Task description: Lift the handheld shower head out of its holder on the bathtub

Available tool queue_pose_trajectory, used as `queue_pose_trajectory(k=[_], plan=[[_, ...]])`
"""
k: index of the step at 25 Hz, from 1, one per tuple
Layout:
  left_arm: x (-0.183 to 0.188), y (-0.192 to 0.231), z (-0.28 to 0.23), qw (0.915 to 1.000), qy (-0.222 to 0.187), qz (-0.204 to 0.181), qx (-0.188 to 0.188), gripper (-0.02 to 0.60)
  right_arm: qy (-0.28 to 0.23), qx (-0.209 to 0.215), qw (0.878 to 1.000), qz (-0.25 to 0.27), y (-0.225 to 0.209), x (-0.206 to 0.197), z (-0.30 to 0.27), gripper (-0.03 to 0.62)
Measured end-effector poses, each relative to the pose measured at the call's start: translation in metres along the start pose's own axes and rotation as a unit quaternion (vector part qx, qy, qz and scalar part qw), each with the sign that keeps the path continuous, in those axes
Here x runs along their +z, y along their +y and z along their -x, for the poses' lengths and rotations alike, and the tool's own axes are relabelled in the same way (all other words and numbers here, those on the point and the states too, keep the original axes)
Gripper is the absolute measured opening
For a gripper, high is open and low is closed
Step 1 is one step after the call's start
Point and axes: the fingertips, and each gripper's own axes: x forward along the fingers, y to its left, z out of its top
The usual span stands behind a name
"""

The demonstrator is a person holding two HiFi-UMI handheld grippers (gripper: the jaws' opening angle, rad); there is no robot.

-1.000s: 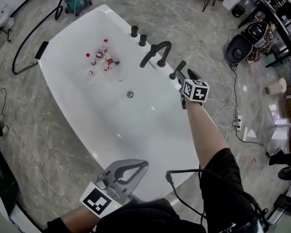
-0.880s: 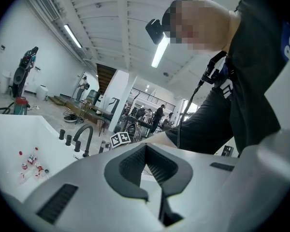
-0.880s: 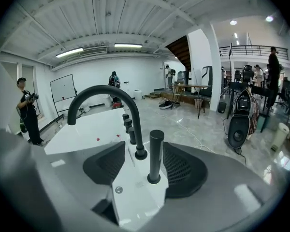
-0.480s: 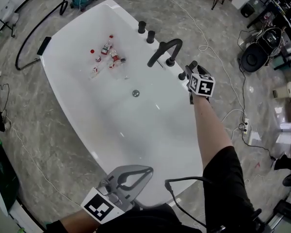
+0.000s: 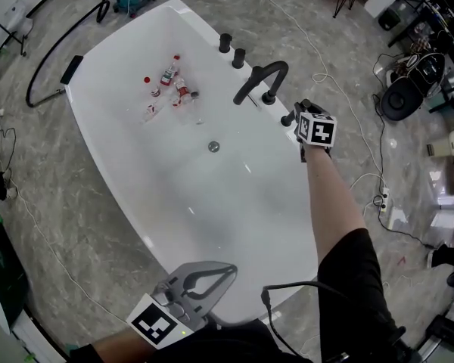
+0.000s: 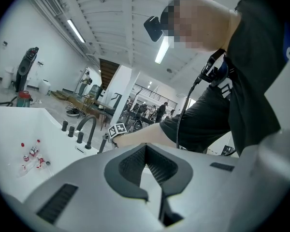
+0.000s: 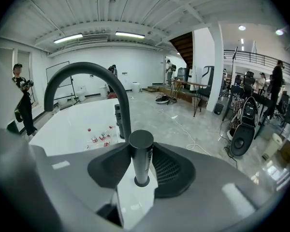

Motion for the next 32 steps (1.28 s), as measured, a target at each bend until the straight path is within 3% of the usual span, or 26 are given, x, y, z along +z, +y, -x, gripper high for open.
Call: queue_pose_trajectory(k=[7,20,26,32], plan=[[0.012,-0.024,0.003,0.9999,-0.009,-0.006,-0.011,0.0,-0.048,-0.003,0.999,-0.025,-0.007,0.01,0.06,0.132],[0.052,-0.101,0.033,0.999,-0.033,-0.017,-0.026,0.0,-0.1,0.001,0.994,-0.053,0.008,0.03,0.221,0.132],[0.067,-0.141,0.046,0.9966,-0.071,-0.032,-0.029,0.0,-0.114,0.013,0.992,-0.043,0.029,0.02,0.292,0.132],[0.059,-0.182,0.061,0.9968,-0.061,-0.038,-0.034,0.0,-0.12,0.019,0.992,-0.037,0.051,-0.003,0.365,0.132]])
